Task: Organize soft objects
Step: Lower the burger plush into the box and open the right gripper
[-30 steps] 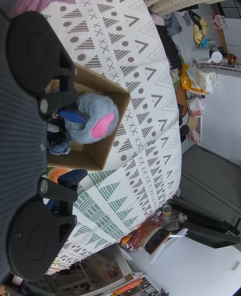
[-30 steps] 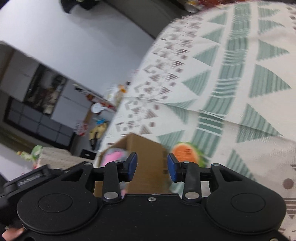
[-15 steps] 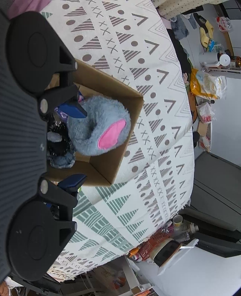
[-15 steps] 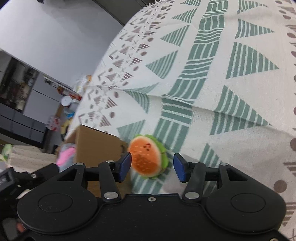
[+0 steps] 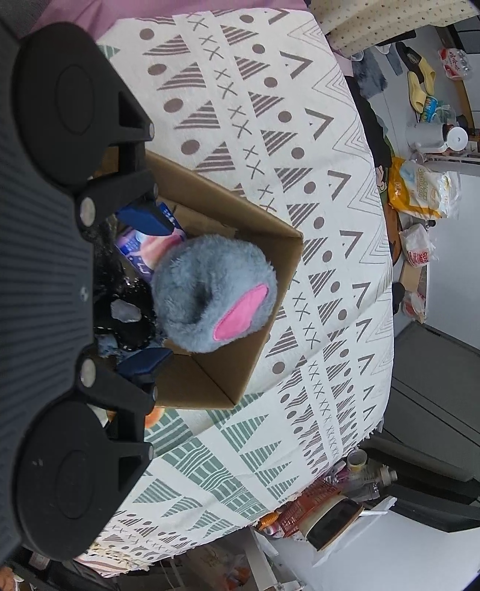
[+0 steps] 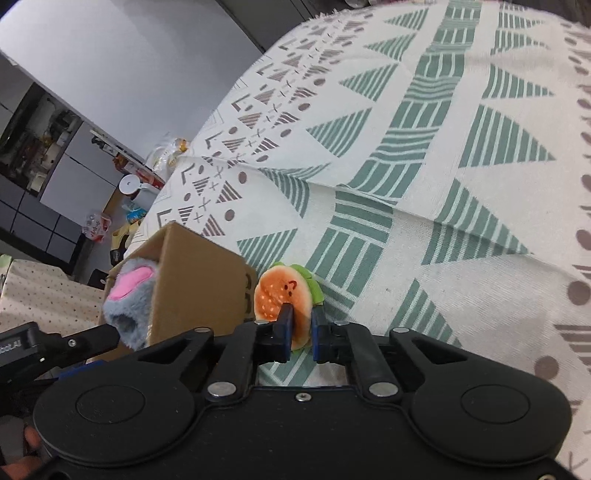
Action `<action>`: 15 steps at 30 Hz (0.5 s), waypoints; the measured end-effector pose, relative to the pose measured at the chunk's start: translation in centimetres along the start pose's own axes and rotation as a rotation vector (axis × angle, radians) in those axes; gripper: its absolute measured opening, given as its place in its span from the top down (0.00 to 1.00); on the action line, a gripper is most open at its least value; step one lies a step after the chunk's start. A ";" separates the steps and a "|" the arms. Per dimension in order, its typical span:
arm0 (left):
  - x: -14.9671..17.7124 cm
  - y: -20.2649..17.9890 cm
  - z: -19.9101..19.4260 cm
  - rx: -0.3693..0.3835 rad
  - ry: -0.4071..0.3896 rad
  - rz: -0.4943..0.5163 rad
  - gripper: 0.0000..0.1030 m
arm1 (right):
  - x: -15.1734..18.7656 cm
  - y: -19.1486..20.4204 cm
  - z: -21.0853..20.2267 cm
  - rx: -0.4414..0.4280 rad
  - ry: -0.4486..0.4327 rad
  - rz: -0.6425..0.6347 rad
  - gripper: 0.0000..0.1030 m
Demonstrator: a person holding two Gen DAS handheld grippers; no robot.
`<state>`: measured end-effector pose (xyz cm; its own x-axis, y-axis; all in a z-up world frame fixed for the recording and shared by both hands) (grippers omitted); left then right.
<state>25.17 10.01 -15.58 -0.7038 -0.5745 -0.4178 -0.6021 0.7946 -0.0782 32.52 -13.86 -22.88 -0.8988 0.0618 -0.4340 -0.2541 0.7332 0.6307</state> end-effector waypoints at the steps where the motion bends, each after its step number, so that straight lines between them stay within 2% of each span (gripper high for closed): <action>1: 0.1 0.1 -0.3 0.006 -0.001 0.003 0.37 | 0.2 0.3 -0.5 0.003 -0.006 -0.008 0.91; 15: 1.6 2.5 -3.1 0.064 -0.007 0.022 0.37 | 2.1 5.4 -6.5 -0.040 -0.122 -0.070 0.90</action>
<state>21.35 10.51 -13.59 -0.7140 -0.5553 -0.4264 -0.5607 0.8183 -0.1268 26.91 -14.18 -16.20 -0.8288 0.0955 -0.5513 -0.3307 0.7111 0.6204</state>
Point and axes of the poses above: each gripper's, at about its wrist camera, not at the fingertips, and z roughly the way its jaws point, y to its left, x to its underside, the point moved 1 cm from there along z, roughly the way its jaws point, and after that the axes turned 14 degrees about -x, right-handed, at the moved point
